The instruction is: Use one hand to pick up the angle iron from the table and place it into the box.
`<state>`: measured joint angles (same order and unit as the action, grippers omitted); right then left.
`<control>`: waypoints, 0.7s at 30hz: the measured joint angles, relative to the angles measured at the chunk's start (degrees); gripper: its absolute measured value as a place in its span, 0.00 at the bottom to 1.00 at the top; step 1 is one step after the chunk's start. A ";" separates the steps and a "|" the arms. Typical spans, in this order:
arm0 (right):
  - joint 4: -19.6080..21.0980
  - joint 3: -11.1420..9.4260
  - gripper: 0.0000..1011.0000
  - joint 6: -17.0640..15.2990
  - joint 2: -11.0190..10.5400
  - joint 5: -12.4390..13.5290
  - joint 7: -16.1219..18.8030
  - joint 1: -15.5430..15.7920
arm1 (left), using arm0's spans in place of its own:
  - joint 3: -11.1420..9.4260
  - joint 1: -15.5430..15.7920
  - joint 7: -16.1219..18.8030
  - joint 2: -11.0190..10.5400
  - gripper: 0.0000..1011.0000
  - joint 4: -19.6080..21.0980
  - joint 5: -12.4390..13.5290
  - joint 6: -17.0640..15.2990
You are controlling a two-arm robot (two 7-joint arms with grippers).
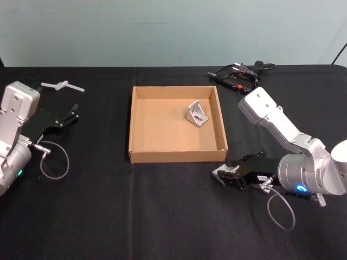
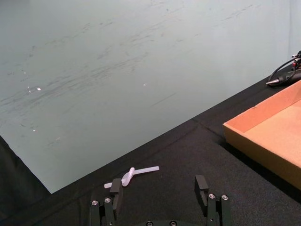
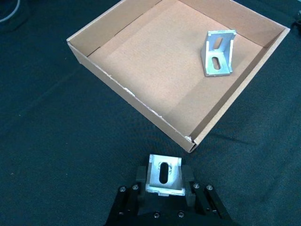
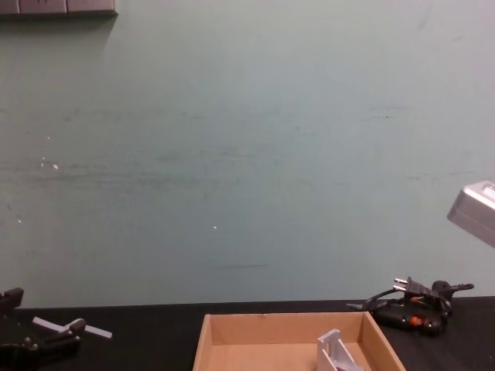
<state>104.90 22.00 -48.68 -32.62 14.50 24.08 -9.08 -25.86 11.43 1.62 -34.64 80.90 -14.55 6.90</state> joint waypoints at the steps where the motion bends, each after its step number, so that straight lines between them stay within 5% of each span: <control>1: 0.00 0.00 0.45 0.00 0.00 0.00 0.00 0.00 | 0.00 0.00 0.00 0.00 0.99 0.00 0.00 0.00; 21: 4.86 -0.93 0.45 -1.97 0.27 -1.32 1.77 -0.81 | 0.00 0.00 0.00 0.00 0.99 0.00 0.00 0.00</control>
<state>109.76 21.07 -50.66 -32.35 13.17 25.85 -9.89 -25.86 11.43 1.62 -34.65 80.90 -14.55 6.90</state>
